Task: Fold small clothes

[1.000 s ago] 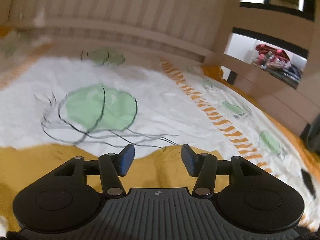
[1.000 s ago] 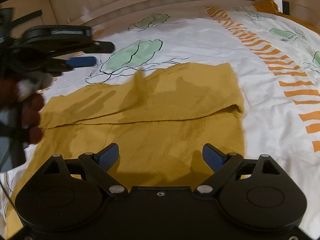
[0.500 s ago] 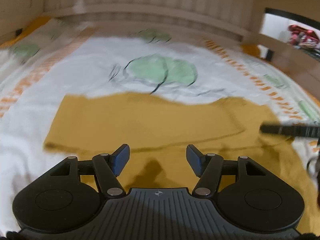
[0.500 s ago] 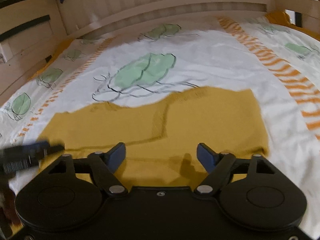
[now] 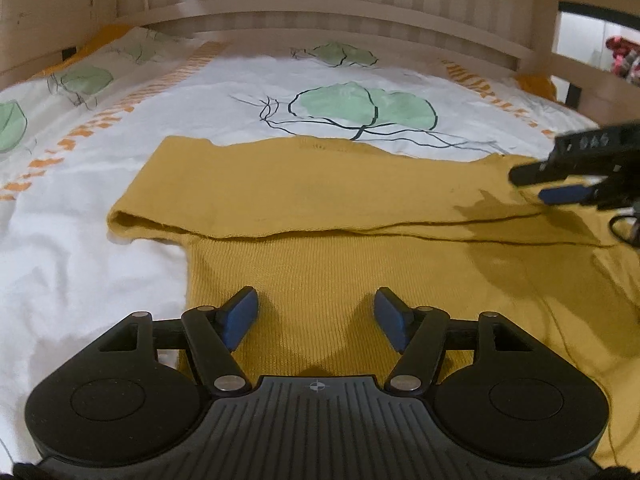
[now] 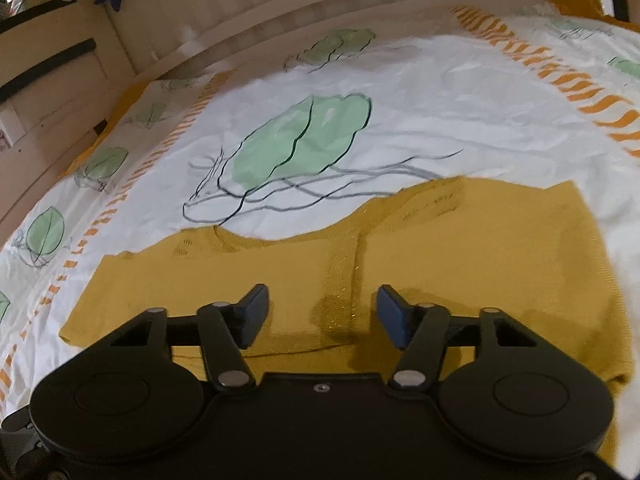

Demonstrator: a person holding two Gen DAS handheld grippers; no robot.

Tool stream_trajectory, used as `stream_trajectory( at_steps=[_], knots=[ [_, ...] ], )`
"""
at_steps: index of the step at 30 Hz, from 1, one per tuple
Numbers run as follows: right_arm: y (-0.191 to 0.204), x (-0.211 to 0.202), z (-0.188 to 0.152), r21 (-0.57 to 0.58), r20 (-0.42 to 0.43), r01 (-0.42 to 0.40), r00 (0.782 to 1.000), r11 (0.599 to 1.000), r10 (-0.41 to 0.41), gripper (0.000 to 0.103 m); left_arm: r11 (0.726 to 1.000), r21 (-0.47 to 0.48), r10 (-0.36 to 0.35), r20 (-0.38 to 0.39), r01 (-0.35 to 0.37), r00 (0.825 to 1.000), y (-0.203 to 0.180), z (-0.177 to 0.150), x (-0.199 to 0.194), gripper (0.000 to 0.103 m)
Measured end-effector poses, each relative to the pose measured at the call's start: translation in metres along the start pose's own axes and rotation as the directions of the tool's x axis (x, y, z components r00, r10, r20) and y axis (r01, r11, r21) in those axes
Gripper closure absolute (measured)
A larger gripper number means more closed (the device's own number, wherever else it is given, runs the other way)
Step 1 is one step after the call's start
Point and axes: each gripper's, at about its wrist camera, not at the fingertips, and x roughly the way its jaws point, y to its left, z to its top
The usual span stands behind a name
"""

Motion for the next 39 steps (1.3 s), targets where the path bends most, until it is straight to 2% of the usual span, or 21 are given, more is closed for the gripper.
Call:
stream_trajectory(
  at_steps=[4, 5, 7, 9, 11, 17, 20, 25, 26, 31, 39],
  knots=[
    [0.003, 0.008, -0.003, -0.009, -0.004, 0.016, 1.000, 1.000, -0.016, 0.045, 1.000, -0.004, -0.002, 0.003, 0.002, 1.000, 0.001, -0.003, 0.001, 0.038],
    [0.004, 0.009, -0.004, -0.013, -0.004, 0.018, 1.000, 1.000, -0.018, 0.051, 1.000, 0.000, 0.002, 0.004, -0.002, 1.000, 0.000, -0.003, 0.001, 0.038],
    [0.007, 0.011, -0.002, -0.022, -0.011, 0.018, 1.000, 1.000, -0.018, 0.084, 1.000, 0.000, 0.006, 0.005, -0.006, 1.000, -0.001, -0.003, 0.004, 0.036],
    [0.011, 0.014, 0.001, -0.019, -0.034, 0.008, 0.999, 1.000, -0.008, 0.084, 1.000, 0.007, 0.013, 0.004, -0.013, 1.000, -0.002, -0.003, 0.005, 0.035],
    [0.021, 0.013, 0.004, -0.047, -0.037, 0.031, 0.999, 0.998, -0.032, 0.085, 1.000, 0.016, 0.019, 0.005, -0.019, 1.000, -0.004, -0.004, 0.005, 0.035],
    [0.046, -0.027, 0.029, -0.145, 0.048, -0.002, 0.999, 0.989, 0.009, 0.086, 1.000, 0.014, 0.017, 0.005, -0.017, 1.000, -0.003, -0.004, 0.006, 0.035],
    [0.042, -0.055, 0.044, -0.161, 0.105, 0.007, 0.994, 0.987, 0.010, 0.086, 1.000, 0.013, 0.017, 0.005, -0.017, 1.000, -0.002, -0.004, 0.006, 0.035],
    [0.017, -0.083, 0.056, -0.154, 0.154, 0.086, 0.986, 0.984, -0.062, 0.086, 1.000, 0.011, 0.015, 0.006, -0.015, 1.000, -0.002, -0.004, 0.006, 0.035],
    [0.002, -0.085, 0.056, -0.140, 0.150, 0.128, 0.983, 0.982, -0.107, 0.086, 1.000, 0.012, 0.015, 0.006, -0.015, 1.000, -0.002, -0.004, 0.006, 0.035],
    [-0.024, -0.081, 0.049, -0.101, 0.109, 0.170, 0.981, 0.980, -0.159, 0.086, 1.000, 0.011, 0.015, 0.006, -0.015, 1.000, -0.001, -0.004, 0.006, 0.035],
    [-0.054, -0.049, 0.021, -0.081, 0.011, 0.252, 0.968, 0.964, -0.252, 0.085, 1.000, 0.012, 0.015, 0.006, -0.015, 1.000, -0.001, -0.004, 0.007, 0.035]
  ],
)
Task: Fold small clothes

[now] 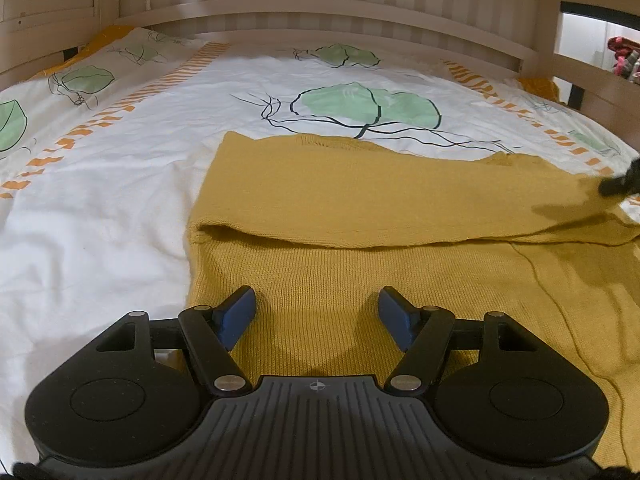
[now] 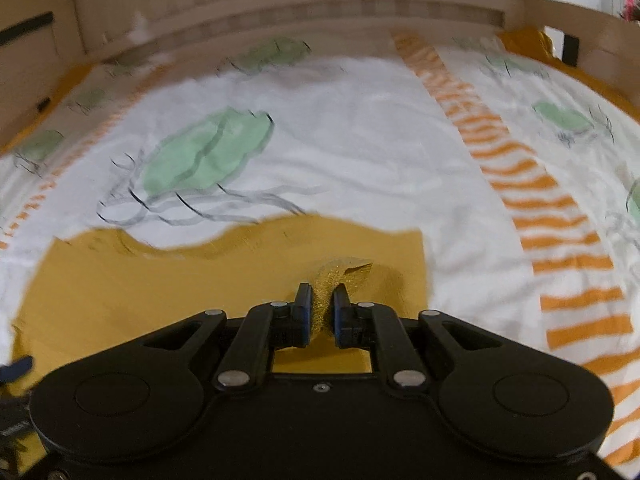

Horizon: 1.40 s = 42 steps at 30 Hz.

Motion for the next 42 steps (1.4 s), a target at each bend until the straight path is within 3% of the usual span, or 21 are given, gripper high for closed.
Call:
stream_trajectory(
  at_steps=[4, 14, 16, 21, 24, 31, 32, 33, 34, 38, 41, 42],
  knots=[
    [-0.009, 0.010, -0.017, 0.035, -0.031, 0.022, 0.999, 0.999, -0.021, 0.078, 1.000, 0.001, 0.000, 0.000, 0.000, 1.000, 0.000, 0.000, 0.000, 0.035],
    [-0.019, 0.006, -0.043, 0.048, 0.046, 0.037, 0.998, 0.998, -0.039, 0.075, 1.000, 0.001, 0.000, 0.000, 0.000, 1.000, 0.000, 0.000, 0.000, 0.035],
    [-0.020, 0.006, -0.045, 0.051, 0.064, 0.042, 0.997, 0.998, -0.045, 0.066, 1.000, 0.002, 0.001, 0.000, -0.001, 1.000, 0.001, 0.000, 0.000, 0.035],
    [-0.022, 0.000, -0.043, 0.068, 0.087, 0.051, 0.995, 0.996, -0.057, 0.055, 1.000, 0.003, 0.001, 0.000, -0.001, 1.000, 0.000, 0.000, 0.000, 0.035],
    [-0.021, -0.003, -0.036, 0.060, 0.107, 0.026, 0.994, 0.998, -0.032, 0.055, 1.000, 0.002, 0.000, 0.001, 0.000, 1.000, 0.000, 0.000, 0.000, 0.035],
    [-0.025, 0.016, -0.017, 0.098, 0.080, -0.088, 0.994, 0.991, 0.080, 0.055, 1.000, 0.003, 0.001, 0.001, -0.001, 1.000, 0.000, 0.000, 0.000, 0.035],
    [-0.024, 0.019, -0.015, 0.104, 0.074, -0.093, 0.994, 0.990, 0.086, 0.058, 1.000, 0.002, 0.000, 0.001, 0.000, 1.000, 0.000, 0.000, 0.000, 0.035],
    [-0.018, 0.018, -0.014, 0.071, 0.089, -0.083, 0.993, 0.994, 0.076, 0.083, 1.000, 0.001, -0.001, 0.001, 0.001, 1.000, 0.000, 0.000, 0.000, 0.035],
    [-0.018, 0.018, -0.014, 0.071, 0.089, -0.083, 0.993, 0.994, 0.076, 0.091, 1.000, 0.001, 0.000, 0.001, 0.000, 1.000, 0.000, 0.000, 0.000, 0.035],
    [0.007, -0.002, -0.016, -0.122, 0.206, 0.006, 0.978, 0.992, 0.019, 0.089, 1.000, 0.002, 0.000, 0.002, 0.000, 1.000, 0.000, 0.001, 0.000, 0.035],
    [0.003, 0.012, -0.015, -0.107, 0.141, 0.092, 0.987, 0.990, -0.076, 0.084, 1.000, 0.003, 0.000, 0.002, 0.000, 1.000, 0.000, 0.000, 0.000, 0.035],
    [-0.002, 0.019, -0.016, -0.082, 0.105, 0.130, 0.987, 0.988, -0.121, 0.077, 1.000, 0.003, 0.000, 0.002, 0.000, 1.000, 0.000, 0.001, 0.000, 0.035]
  ],
)
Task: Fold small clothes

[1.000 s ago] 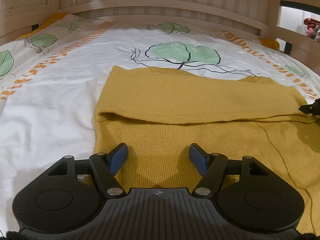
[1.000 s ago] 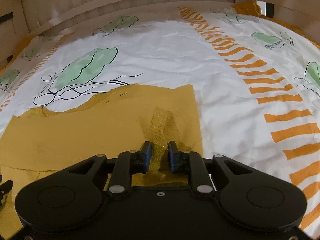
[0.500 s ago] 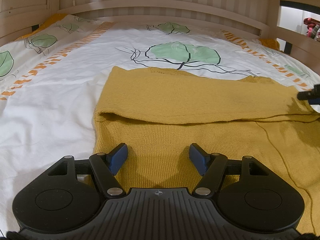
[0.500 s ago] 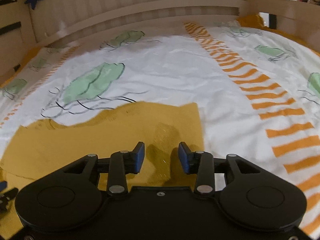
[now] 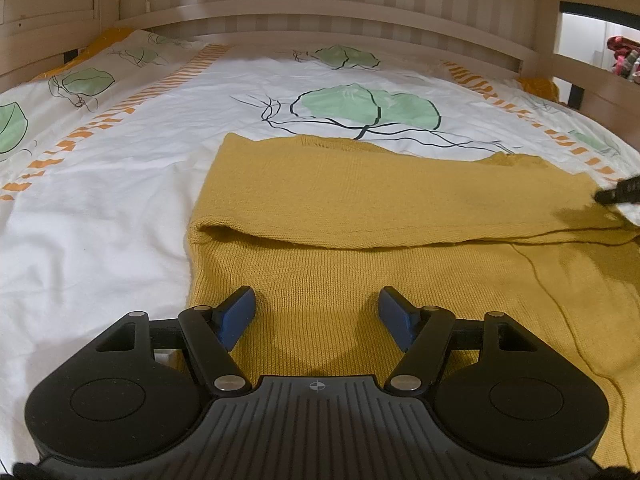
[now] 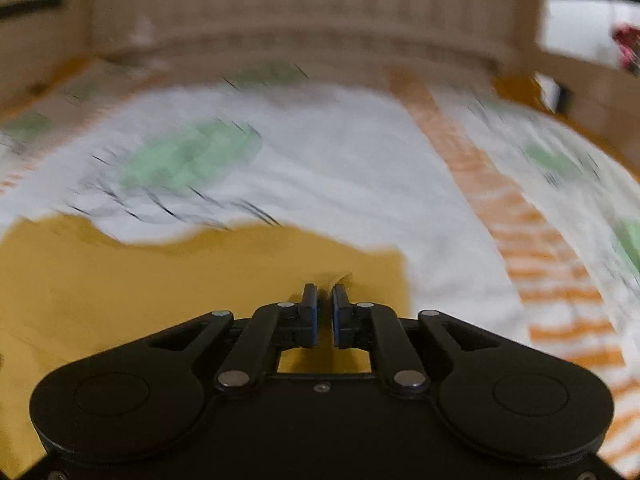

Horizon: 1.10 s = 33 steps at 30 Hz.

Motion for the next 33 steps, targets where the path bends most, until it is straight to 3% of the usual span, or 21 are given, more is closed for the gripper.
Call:
stream_trajectory(
  at_steps=[4, 6, 13, 17, 22, 33],
  knots=[
    [-0.028, 0.003, -0.009, 0.174, -0.039, 0.039, 0.999, 0.984, -0.033, 0.046, 1.000, -0.001, 0.000, 0.000, 0.000, 1.000, 0.000, 0.000, 0.000, 0.035],
    [-0.044, -0.010, -0.014, 0.265, -0.040, 0.014, 0.999, 0.964, -0.004, 0.046, 1.000, 0.001, 0.001, 0.000, -0.001, 1.000, 0.000, 0.000, 0.000, 0.035],
    [-0.058, -0.052, -0.035, 0.354, -0.042, -0.088, 0.993, 0.931, 0.109, 0.046, 1.000, 0.012, 0.007, -0.012, -0.007, 1.000, -0.002, 0.004, -0.001, 0.035],
    [-0.050, -0.087, -0.060, 0.316, -0.099, -0.134, 0.980, 0.939, 0.174, 0.043, 1.000, 0.024, 0.012, -0.052, -0.011, 0.999, -0.003, 0.008, -0.003, 0.035],
    [-0.043, -0.111, -0.081, 0.281, -0.138, -0.141, 0.973, 0.949, 0.185, 0.042, 0.999, 0.034, 0.001, -0.123, 0.004, 0.992, -0.002, 0.009, -0.020, 0.035],
    [-0.033, -0.166, -0.121, 0.262, -0.199, -0.182, 0.951, 0.948, 0.237, 0.036, 0.998, 0.012, -0.058, -0.192, 0.062, 0.980, 0.020, -0.030, -0.090, 0.035]
  ],
)
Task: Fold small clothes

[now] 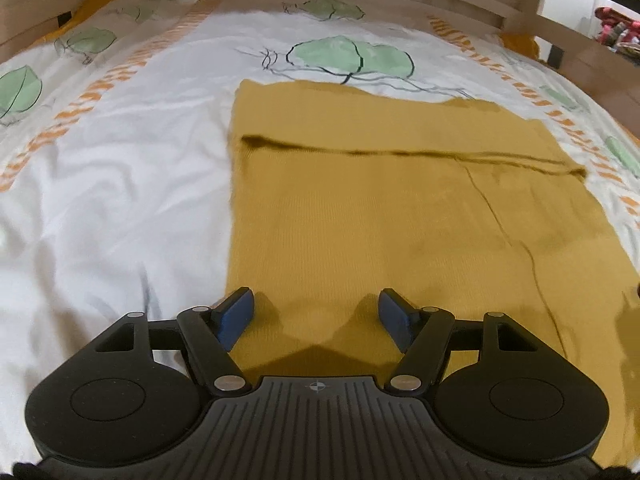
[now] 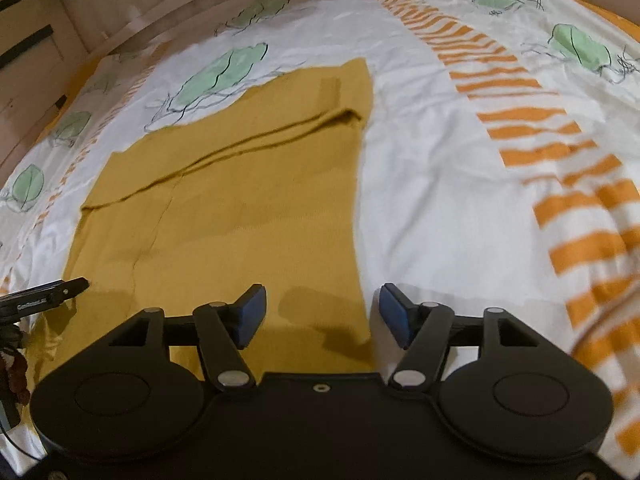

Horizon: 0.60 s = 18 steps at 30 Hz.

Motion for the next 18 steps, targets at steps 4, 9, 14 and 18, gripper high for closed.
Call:
stream_trajectory(
  at_steps=[4, 9, 14, 18],
  knots=[
    [0.001, -0.010, -0.014, 0.015, -0.029, -0.007, 1.000, 1.000, 0.008, 0.034, 0.999, 0.033, -0.002, -0.010, 0.002, 1.000, 0.004, -0.018, -0.018, 0.036],
    [0.002, -0.022, -0.038, 0.021, -0.054, -0.001, 0.999, 1.000, 0.002, 0.032, 1.000, 0.024, -0.020, -0.015, 0.020, 1.000, 0.007, -0.036, -0.039, 0.036],
    [-0.001, -0.032, -0.053, 0.044, -0.064, -0.013, 0.998, 0.999, 0.016, 0.030, 1.000, -0.007, -0.005, 0.001, 0.005, 1.000, 0.011, -0.050, -0.060, 0.036],
    [-0.001, -0.040, -0.064, 0.027, -0.053, -0.015, 0.998, 1.000, 0.016, 0.030, 0.999, -0.043, 0.022, 0.027, -0.021, 0.999, 0.020, -0.063, -0.077, 0.035]
  ],
)
